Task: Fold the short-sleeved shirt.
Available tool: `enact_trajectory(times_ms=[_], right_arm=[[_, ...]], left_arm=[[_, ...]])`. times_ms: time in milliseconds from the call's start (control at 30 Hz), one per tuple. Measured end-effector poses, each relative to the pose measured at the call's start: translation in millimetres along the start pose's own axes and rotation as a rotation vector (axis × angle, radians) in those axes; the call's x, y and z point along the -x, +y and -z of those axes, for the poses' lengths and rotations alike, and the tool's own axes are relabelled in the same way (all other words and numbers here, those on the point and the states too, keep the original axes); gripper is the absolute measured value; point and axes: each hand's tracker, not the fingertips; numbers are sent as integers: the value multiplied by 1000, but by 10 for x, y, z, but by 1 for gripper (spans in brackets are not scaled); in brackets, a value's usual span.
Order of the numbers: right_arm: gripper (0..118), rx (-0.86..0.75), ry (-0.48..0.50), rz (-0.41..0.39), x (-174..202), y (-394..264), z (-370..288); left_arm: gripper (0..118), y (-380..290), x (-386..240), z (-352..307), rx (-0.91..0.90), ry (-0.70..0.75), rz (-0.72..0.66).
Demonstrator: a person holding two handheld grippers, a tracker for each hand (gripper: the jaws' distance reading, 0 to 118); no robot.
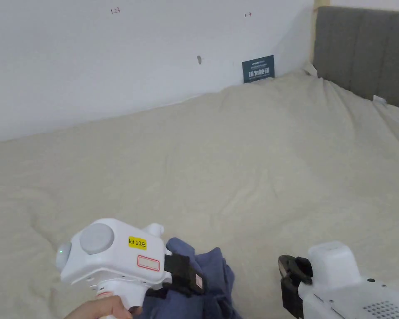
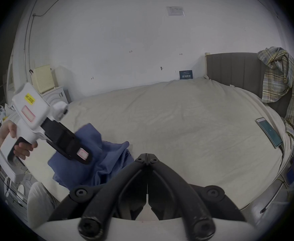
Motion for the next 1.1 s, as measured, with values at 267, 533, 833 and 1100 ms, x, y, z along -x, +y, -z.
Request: enact_trajectory(times_ms=[267, 533, 833, 1100], right_arm=[[0, 9, -15, 40, -87, -39, 4], [0, 12, -13, 17, -50, -40, -12], [0, 5, -11, 0, -15, -42, -9], [0, 21, -22, 7, -59, -88, -6]], left_arm=[[118, 75, -216, -49, -33, -223, -7], [118, 38, -109, -408, -131, -157, 22], [15, -273, 164, -167, -118, 16, 22], [15, -173, -78, 340, -63, -58, 44]])
